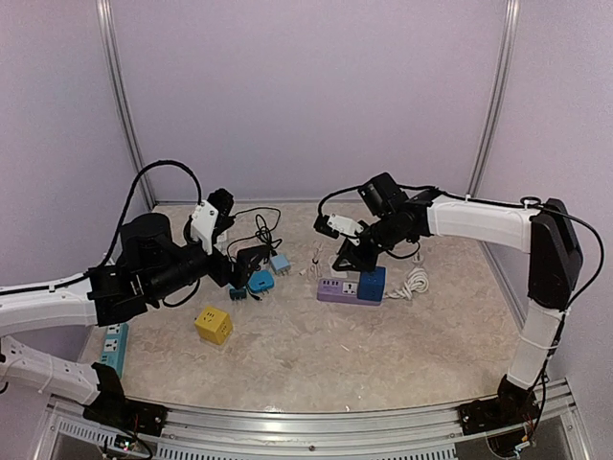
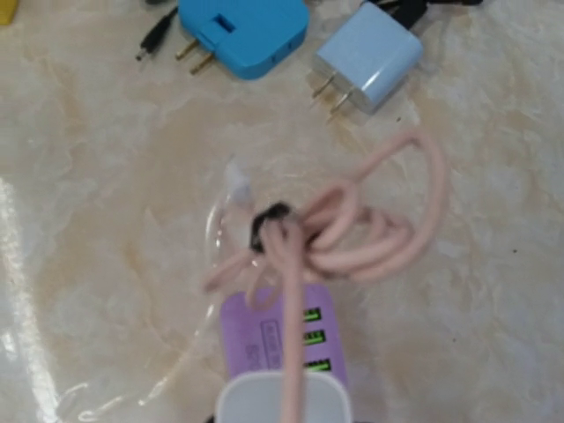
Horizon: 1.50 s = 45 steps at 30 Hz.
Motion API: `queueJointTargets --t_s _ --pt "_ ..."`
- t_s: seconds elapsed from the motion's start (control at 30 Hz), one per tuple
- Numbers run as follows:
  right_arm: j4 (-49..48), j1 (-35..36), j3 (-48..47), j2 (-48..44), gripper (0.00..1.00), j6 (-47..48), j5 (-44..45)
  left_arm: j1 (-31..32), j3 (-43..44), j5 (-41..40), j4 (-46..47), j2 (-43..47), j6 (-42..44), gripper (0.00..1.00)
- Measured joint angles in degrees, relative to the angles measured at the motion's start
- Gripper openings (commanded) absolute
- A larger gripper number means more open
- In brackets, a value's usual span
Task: Insert the plug
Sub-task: Adjust the plug.
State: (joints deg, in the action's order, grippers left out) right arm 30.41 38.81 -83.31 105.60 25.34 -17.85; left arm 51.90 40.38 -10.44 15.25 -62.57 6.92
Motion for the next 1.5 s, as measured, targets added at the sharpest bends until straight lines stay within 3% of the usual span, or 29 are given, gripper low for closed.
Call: queueJointTargets --t_s 0.3,0.6,0.77,0.9,1.03,1.2,1.37,1.5 --pt "-2.36 -0.48 5.03 -8.02 0.00 -3.76 -0.57 4.92 3.74 -15.82 -15.91 14.47 -11.26 0.98" --pt "-5.20 -0.52 9.20 -12.41 0.00 -9.22 -1.99 13.49 0.57 -27.78 -29.07 26.67 -24.98 0.96" --pt "-6.34 -0.59 12.02 -14.36 0.00 -10.36 -2.62 16.04 0.59 -31.67 -34.62 27.89 -29.49 0.96" --pt "-6.36 -0.98 12.57 -14.53 0.00 -9.77 -3.39 16.65 1.29 -33.11 -35.06 24.17 -28.30 0.98" --pt "-6.36 -2.67 13.16 -14.53 0.00 -8.50 -5.60 16.83 4.09 -31.85 -31.34 14.82 -22.01 0.99" --pt "-6.91 -3.45 13.57 -14.53 0.00 -5.22 -7.56 15.54 3.91 -21.16 -18.64 5.38 -9.66 0.99" --pt "-10.84 -3.48 14.73 -14.51 0.00 -2.45 -9.49 4.63 -0.48 -6.25 1.07 0.70 -6.62 0.97" --pt "-13.03 -3.48 14.86 -12.41 0.00 -0.39 -10.16 -2.82 -0.39 2.67 11.89 -9.31 -4.68 0.96"
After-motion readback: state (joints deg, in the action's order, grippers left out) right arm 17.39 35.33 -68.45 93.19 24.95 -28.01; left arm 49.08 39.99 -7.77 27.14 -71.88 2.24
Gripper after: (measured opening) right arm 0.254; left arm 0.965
